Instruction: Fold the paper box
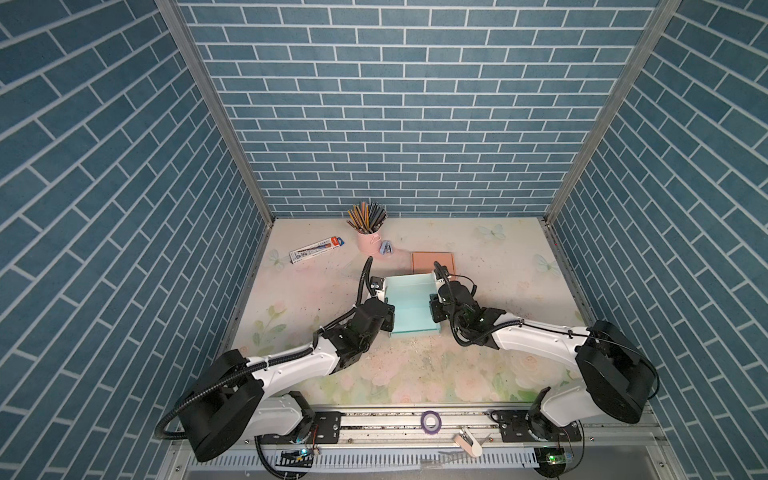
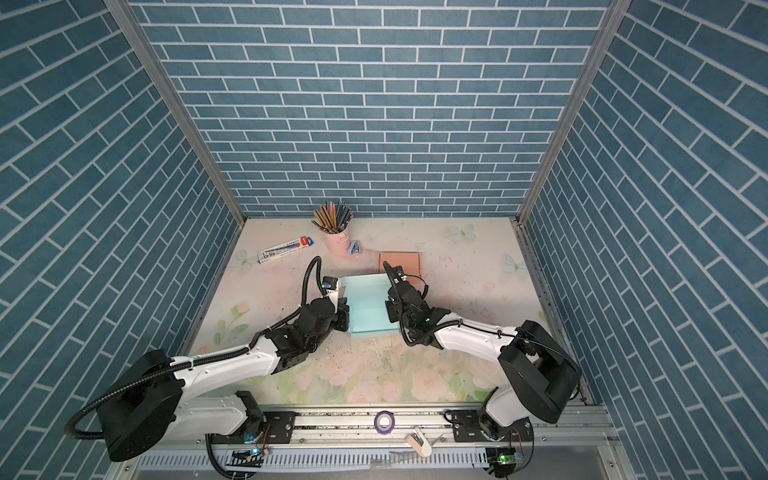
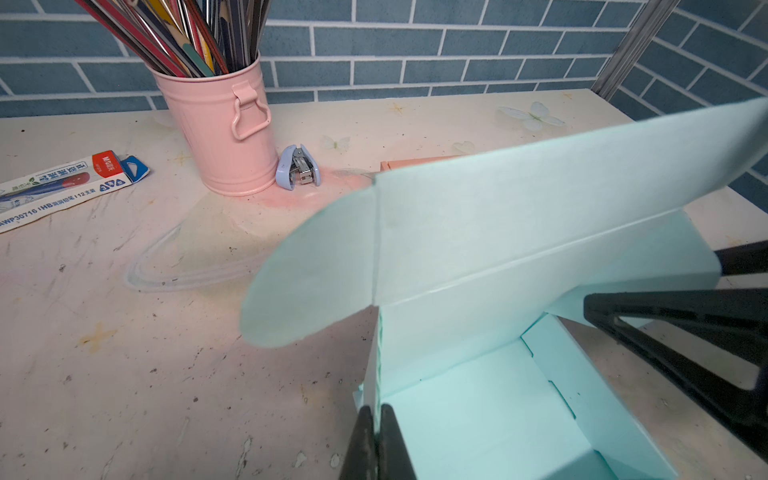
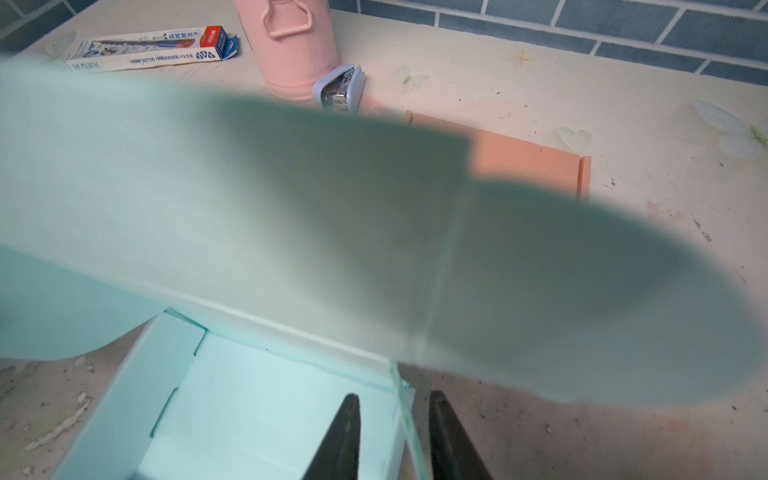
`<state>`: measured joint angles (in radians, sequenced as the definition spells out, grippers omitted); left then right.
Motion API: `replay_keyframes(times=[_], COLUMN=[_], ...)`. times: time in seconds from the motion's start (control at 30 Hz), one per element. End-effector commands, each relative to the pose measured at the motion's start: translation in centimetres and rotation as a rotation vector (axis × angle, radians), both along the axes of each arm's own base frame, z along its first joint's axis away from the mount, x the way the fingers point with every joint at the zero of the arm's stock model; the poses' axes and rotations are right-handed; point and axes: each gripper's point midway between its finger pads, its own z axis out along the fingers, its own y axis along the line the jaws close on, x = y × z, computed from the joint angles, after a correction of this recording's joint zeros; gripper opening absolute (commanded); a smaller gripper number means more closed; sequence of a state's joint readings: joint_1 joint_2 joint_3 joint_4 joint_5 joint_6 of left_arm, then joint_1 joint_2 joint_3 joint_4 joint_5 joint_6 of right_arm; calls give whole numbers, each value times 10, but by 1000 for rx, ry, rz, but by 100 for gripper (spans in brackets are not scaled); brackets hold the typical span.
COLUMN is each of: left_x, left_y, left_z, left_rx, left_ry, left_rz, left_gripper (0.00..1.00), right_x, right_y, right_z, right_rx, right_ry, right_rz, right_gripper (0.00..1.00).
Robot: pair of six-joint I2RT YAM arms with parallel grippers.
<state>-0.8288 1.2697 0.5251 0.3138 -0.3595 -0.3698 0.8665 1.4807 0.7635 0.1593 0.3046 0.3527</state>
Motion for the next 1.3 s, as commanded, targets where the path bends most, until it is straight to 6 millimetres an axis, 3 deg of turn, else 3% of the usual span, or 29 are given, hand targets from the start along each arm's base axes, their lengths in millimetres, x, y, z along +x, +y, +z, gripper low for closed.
replay_keyframes(times=[0.0, 0.33, 0.57, 0.77, 1.03, 1.27], left_x=[7, 7, 6, 5, 8, 7], left_y=[-9, -10, -17, -29, -39, -43], left_z=[20, 17, 22, 24, 14, 9], left_rx=[-53, -63, -91, -97, -87, -70], left_ry=[-48, -35, -29, -40, -49, -87], left_rz=[12, 15, 18, 18, 26, 31], left_gripper=[5, 5, 5, 3, 3, 3], right_x=[-1, -4, 3, 8, 8, 8], right_y=[10, -3, 2, 7, 22, 22], right_z=[19, 31, 11, 14, 17, 14], right_rx=[107, 142, 95, 115, 199, 215], right_ry=[14, -68, -5, -3, 9, 9], right_rz=[1, -21, -59, -89, -63, -66], right_gripper=[29, 19, 19, 20, 23, 26])
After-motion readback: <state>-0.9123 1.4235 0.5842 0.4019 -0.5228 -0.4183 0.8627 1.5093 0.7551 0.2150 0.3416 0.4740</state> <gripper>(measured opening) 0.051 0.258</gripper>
